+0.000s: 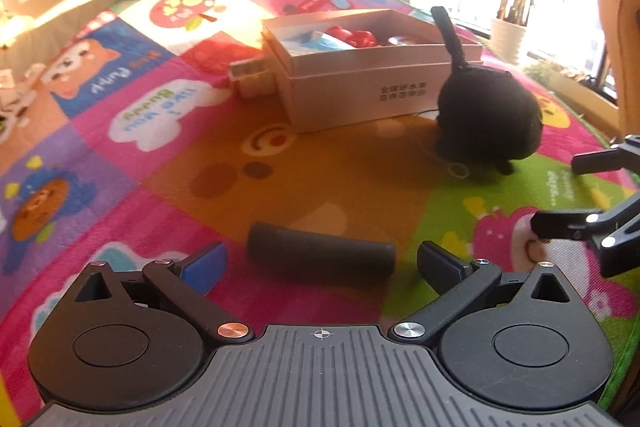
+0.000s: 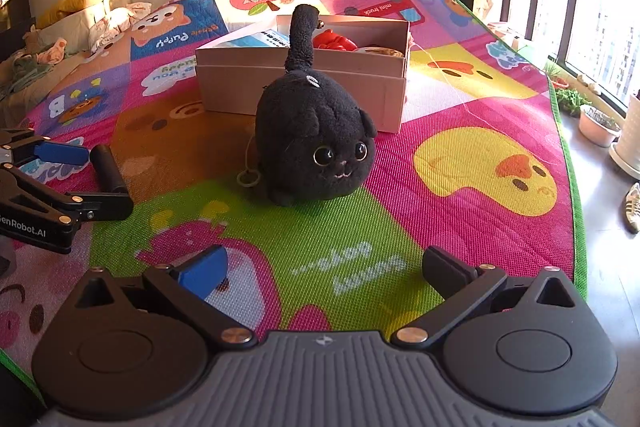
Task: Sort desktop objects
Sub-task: 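Grasp the black cylinder with the left tool while the right holds the cat plush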
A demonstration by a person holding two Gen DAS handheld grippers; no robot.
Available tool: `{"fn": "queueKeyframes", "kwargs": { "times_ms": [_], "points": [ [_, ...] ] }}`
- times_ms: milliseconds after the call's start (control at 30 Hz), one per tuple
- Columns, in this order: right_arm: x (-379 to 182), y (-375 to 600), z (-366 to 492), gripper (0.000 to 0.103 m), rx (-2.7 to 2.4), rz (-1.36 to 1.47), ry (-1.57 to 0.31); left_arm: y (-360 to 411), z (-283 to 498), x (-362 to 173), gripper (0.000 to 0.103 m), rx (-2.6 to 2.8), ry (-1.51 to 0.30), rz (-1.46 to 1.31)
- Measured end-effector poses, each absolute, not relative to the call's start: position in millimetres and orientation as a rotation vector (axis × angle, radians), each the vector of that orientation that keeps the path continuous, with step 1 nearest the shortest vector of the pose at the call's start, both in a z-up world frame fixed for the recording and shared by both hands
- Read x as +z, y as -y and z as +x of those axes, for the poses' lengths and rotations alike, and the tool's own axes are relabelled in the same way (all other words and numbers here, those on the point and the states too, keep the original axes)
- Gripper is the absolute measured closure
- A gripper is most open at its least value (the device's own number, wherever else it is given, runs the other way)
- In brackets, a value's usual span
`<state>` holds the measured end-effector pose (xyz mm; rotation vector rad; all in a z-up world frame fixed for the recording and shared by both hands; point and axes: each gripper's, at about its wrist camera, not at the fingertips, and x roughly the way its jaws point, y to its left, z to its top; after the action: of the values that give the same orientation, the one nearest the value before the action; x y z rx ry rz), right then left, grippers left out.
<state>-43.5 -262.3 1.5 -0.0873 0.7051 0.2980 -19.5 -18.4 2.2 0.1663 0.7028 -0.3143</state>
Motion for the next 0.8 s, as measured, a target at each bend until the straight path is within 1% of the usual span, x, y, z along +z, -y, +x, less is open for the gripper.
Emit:
{"fn": "queueKeyframes", "kwargs": {
  "times_ms": [167, 400, 600, 700, 800],
  "points": [
    [1.5, 262.0, -43.5, 0.0, 0.298, -0.087, -0.705, 23.1, -18.0, 1.6, 0.0, -0.343, -0.696, 0.164],
    [1.5, 262.3, -43.5, 0.0, 0.298, -0.086, -0.705, 36.1, -29.3, 1.5, 0.001, -0.343, -0.655, 0.239],
    [3.4, 262.1, -41.0, 0.0, 0.293, -0.084, -0.717, 30.7, -27.9, 1.7, 0.013, -0.314, -0.65, 0.212],
    [4.7, 261.4, -39.3, 0.0, 0.304, -0.095, -0.722, 27.9, -28.4, 2.1, 0.022, -0.307, -0.646, 0.197],
    [10.3, 261.3, -32.1, 0.0, 0.365, -0.104, -0.729, 27.9, -30.0, 2.2, 0.023, -0.306, -0.64, 0.201]
  ]
}}
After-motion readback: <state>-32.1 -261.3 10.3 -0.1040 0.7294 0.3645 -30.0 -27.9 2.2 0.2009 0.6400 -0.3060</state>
